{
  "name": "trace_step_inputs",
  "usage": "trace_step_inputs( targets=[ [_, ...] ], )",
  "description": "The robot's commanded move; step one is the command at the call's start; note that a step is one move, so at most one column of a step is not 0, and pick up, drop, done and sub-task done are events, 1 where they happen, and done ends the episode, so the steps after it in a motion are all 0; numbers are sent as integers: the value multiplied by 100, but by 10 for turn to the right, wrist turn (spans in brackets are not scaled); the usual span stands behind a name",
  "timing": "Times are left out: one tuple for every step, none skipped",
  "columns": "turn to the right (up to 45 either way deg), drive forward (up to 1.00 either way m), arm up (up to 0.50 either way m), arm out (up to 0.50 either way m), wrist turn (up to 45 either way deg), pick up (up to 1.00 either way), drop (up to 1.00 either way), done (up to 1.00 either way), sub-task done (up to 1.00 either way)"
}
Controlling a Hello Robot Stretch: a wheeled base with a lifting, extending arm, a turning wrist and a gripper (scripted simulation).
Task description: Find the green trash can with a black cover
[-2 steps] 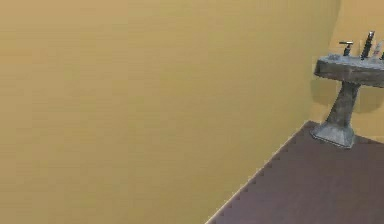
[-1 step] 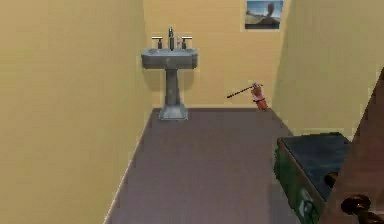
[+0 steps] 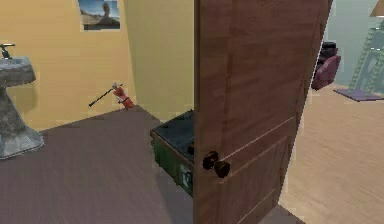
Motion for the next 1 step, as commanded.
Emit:
trace_step_inputs(
  targets=[
    [0,0,0,0,0,0,0,100,0]
  ],
)
